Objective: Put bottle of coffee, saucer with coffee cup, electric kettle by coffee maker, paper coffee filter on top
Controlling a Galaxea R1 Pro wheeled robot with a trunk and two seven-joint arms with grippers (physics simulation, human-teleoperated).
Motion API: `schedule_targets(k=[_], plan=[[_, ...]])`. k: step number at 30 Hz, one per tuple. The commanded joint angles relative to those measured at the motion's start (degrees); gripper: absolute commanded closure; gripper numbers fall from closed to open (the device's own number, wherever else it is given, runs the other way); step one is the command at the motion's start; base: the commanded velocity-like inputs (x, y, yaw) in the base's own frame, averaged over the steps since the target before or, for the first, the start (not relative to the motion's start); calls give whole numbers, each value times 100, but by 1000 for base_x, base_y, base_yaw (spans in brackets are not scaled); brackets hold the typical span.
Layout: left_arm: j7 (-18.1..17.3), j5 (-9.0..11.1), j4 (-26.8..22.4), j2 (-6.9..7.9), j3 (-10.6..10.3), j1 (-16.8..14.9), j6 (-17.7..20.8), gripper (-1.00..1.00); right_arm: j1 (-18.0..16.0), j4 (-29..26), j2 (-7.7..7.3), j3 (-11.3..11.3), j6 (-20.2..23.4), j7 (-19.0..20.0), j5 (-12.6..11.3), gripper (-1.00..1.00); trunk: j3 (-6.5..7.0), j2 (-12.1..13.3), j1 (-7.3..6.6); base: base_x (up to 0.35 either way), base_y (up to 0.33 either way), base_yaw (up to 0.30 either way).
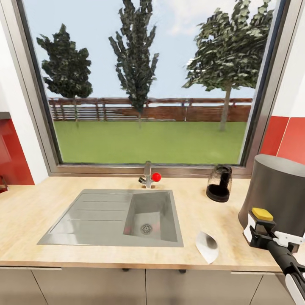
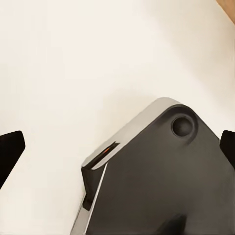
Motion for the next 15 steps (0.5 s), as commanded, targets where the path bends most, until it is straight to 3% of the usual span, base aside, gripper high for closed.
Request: schedule_targets(k=[1,4,5,8,15], plan=[[-57,47,0,2,45,5,22,-100,-2,14,1,-6,-14,42,-72,100,-18,-44,24,0,0,0],[-57,299,36,40,45,7,62,-100,-2,38,2,-3,-57,41,-73,100,-72,-164,90,0,0,0],[-57,436,44,113,50,8,150,-100,-2,42,2,-3,-65,41,-79,100,-90,-204,112,0,0,0],[-57,487,44,147,52,9,345,-100,-2,48,2,-3,-67,41,-74,100,-144,-325,178,0,0,0],[-57,491,43,129,54,3,373,-100,-2,134,2,9,-184,34,-66,100,-270,-605,332,0,0,0]])
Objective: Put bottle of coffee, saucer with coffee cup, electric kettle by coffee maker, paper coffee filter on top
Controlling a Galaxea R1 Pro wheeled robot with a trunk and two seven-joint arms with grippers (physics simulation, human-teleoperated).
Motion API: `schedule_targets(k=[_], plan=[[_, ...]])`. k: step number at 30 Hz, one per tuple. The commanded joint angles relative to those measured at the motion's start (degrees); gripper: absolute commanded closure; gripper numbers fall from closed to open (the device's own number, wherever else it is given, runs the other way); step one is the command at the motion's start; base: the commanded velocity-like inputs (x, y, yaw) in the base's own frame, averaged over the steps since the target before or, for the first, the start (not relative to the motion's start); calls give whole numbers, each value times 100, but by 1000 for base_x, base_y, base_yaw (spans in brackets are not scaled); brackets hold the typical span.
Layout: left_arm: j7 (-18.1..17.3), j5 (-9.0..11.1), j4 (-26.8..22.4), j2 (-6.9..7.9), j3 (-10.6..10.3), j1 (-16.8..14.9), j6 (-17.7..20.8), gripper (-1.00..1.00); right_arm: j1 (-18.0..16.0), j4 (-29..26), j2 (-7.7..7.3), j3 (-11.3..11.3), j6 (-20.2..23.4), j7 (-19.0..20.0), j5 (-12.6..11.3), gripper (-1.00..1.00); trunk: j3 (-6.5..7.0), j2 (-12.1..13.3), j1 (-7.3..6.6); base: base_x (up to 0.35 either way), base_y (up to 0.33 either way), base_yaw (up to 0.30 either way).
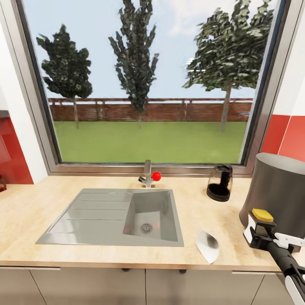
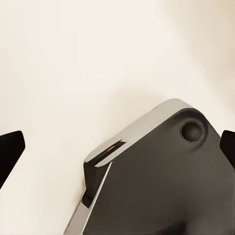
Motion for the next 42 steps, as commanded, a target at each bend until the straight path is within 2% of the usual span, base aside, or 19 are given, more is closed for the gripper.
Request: schedule_targets(k=[1,12,42], plan=[[-48,15,-6,-3,46,2,11,-100,-5,33,0,-5,-18,43,-72,100,-28,-50,25,0,0,0],[-48,15,-10,-20,46,2,1,-100,-5,89,61,-1,-131,51,-28,100,-225,-492,266,0,0,0],[-48,-23,-19,-83,38,2,-26,-100,-5,274,46,25,-249,-103,-16,100,-764,-1695,925,0,0,0]])
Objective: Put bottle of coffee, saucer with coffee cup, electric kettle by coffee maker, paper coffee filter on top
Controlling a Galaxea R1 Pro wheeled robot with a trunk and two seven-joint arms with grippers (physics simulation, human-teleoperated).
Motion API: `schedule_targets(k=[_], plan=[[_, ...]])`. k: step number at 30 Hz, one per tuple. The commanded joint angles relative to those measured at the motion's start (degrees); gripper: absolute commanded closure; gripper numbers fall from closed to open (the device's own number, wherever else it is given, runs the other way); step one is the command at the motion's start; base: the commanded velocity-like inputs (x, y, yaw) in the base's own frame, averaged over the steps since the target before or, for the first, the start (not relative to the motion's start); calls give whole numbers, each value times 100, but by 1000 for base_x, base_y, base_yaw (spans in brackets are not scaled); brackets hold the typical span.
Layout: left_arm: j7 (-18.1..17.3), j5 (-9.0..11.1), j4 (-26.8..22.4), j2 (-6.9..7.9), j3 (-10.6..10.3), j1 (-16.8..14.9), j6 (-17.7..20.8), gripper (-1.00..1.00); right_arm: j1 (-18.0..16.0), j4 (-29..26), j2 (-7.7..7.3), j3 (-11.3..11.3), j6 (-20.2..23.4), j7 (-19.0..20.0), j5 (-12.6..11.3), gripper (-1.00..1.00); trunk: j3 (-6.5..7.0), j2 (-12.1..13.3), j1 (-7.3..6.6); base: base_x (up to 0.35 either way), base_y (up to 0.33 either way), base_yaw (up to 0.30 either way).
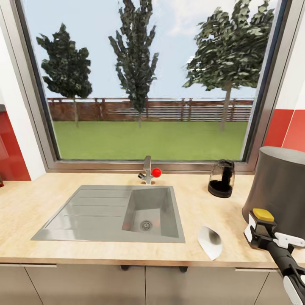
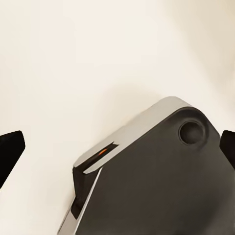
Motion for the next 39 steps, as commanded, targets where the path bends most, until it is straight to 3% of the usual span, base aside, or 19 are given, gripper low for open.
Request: schedule_targets(k=[1,5,11,21,22,39], plan=[[-49,7,-5,-7,46,2,10,-100,-1,255,0,-7,12,2,-52,100,-8,-6,2,0,0,0],[-49,-5,-5,-21,46,3,-8,-100,-3,222,-8,1,73,-124,21,100,-8,-6,2,0,0,0],[-49,-14,-5,-30,46,2,-14,-100,-1,102,21,2,237,-300,645,100,-8,-6,2,0,0,0],[-49,-16,-5,-30,46,1,-14,-100,-1,57,16,2,472,-238,790,100,-8,-6,2,0,0,0],[-49,-16,-5,-30,46,3,-14,-100,-1,55,13,2,510,-232,790,-100,-8,-6,2,0,0,0],[-49,-25,-46,-55,46,1,-14,-100,-1,53,15,2,521,-222,773,-100,-8,-6,2,0,0,0]])
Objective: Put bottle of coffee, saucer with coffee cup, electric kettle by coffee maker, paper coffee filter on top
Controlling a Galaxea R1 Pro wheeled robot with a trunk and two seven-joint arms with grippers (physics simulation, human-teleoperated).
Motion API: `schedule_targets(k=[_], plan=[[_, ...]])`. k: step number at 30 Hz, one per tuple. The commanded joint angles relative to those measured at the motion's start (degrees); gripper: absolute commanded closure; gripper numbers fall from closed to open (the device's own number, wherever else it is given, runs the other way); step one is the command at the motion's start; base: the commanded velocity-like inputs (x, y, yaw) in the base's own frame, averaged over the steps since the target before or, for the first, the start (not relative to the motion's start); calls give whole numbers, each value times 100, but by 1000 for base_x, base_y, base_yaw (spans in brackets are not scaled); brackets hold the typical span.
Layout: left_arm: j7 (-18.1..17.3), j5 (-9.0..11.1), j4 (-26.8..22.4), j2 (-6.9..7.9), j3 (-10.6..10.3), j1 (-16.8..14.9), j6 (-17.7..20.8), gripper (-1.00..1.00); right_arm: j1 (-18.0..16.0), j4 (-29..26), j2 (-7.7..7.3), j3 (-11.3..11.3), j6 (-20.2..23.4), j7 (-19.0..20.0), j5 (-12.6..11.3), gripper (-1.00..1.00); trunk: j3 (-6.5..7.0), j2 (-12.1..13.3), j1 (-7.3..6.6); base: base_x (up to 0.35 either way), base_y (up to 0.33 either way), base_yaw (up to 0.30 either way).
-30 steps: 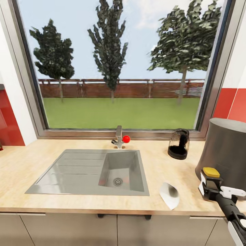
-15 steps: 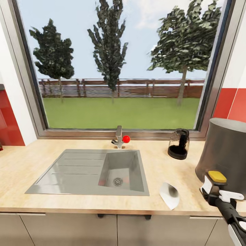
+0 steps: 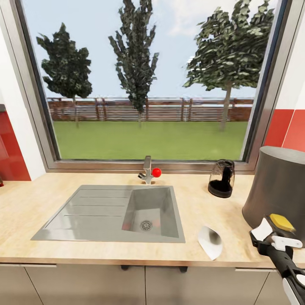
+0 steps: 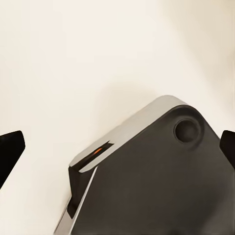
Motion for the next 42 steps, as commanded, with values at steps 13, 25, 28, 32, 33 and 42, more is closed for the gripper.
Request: schedule_targets(k=[13,25,28,32,33,42], plan=[[-50,17,-7,-36,46,0,27,-100,-4,4,-1,-9,-15,44,-69,-100,-7,-5,1,-128,0,0],[-50,-41,-25,-39,46,5,22,-100,-4,397,-13,-12,-46,-18,-51,-100,-7,-5,1,-271,0,0],[-50,-113,-54,-41,45,-1,20,-100,-9,720,-20,-10,-9,-95,49,-100,-7,-5,1,-123,0,0],[-50,-129,-130,-46,45,0,13,-100,-3,1393,-4,-10,11,-449,349,-100,-7,-5,1,-29,0,0],[-50,-131,-163,-47,42,2,10,-100,-32,1878,87,-6,-10,-643,533,-100,-7,-5,1,-5,0,0],[-50,-138,-318,-58,38,4,2,-100,-200,4449,381,17,-516,-1042,1601,-100,-7,-5,1,-1,0,0]])
